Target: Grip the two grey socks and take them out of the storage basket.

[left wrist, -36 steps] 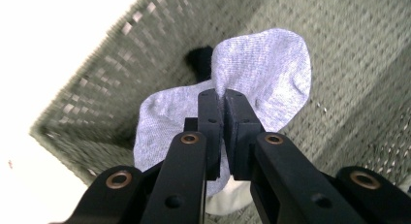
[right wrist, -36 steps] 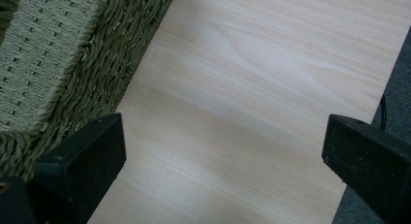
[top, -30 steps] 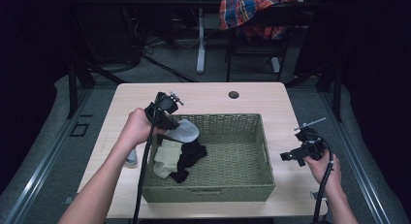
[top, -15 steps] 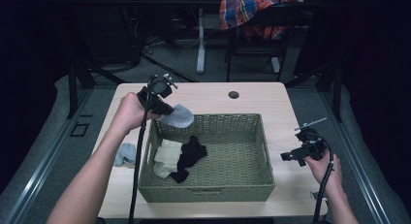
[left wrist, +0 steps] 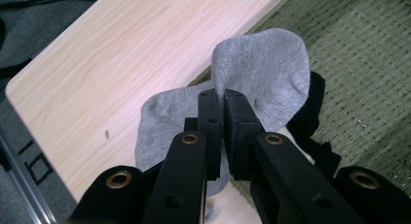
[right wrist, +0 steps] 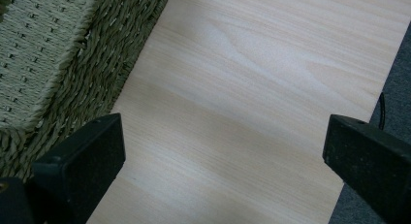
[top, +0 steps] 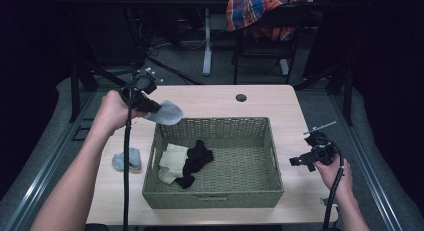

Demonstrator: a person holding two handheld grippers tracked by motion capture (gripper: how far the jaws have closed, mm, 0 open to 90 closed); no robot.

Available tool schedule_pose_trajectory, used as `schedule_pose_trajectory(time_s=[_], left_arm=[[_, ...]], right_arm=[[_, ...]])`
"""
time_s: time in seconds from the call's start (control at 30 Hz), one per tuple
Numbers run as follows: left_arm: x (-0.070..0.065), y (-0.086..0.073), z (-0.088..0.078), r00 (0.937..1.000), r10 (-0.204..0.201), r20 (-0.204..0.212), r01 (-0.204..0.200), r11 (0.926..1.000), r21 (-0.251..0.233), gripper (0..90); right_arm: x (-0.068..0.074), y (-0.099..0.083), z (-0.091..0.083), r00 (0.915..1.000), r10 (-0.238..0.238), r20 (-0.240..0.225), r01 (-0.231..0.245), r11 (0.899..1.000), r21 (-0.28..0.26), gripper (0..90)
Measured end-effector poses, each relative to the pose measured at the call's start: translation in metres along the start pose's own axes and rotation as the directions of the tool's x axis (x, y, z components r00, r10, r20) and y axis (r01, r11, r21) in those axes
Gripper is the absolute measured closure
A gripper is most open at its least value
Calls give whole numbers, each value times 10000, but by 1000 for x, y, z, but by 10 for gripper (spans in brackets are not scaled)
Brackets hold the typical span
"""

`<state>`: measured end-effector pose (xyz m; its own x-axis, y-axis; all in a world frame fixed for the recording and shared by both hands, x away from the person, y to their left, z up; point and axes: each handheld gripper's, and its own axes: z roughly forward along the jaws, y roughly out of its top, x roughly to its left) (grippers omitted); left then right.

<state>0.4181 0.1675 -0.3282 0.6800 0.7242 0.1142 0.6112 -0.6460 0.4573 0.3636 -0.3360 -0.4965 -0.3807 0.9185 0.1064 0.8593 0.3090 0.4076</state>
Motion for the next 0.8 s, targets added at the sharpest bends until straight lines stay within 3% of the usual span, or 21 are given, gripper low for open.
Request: schedule_pose_trajectory(time_s=[0.3,0.6,0.8], left_arm=[[29,-35,-19,9947,-942,-403,937,9955,-130,868],[46,-64,-17,9864,-1504,-661,1512,9885,83,869],[57,-87,-9,9757,-2004,-881,2034,9788,258,868]], right_arm=[[1,1,1,9999,-160,-40,160,9999,7,6],[1,0,2,10000,-77,-40,77,10000,28,7],[1,1,2,10000,-68,-44,68,10000,24,7]])
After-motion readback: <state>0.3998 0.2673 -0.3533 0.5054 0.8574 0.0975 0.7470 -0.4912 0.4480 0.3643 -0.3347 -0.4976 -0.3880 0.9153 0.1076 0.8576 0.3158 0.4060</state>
